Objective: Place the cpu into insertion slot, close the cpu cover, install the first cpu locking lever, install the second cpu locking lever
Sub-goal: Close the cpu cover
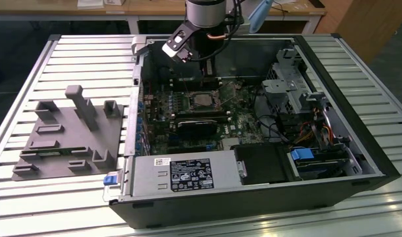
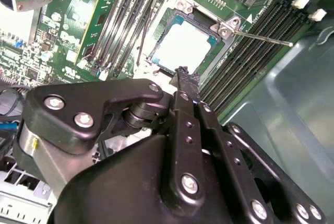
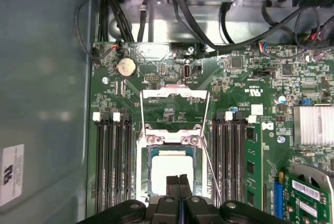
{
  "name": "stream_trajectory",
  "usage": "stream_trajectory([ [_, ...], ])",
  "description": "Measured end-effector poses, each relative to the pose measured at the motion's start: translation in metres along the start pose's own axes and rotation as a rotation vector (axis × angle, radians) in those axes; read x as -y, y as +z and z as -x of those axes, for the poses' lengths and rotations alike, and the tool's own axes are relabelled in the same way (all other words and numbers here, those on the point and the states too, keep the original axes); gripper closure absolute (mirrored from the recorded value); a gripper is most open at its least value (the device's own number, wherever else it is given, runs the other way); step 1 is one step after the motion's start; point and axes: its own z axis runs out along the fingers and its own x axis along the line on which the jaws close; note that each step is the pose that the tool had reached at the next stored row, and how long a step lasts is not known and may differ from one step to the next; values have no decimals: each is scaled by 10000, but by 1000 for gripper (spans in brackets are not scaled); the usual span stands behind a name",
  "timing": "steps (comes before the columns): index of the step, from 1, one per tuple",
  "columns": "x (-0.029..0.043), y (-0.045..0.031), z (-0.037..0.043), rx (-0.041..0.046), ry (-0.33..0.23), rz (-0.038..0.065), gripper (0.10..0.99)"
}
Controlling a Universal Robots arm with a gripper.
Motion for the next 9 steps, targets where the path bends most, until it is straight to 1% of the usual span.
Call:
stream_trajectory([
  [3,-4,-4,0,-3,-2,2,984],
  [4,-17,-4,0,-1,-1,0,984],
  [9,-151,6,-2,-1,3,0,984],
])
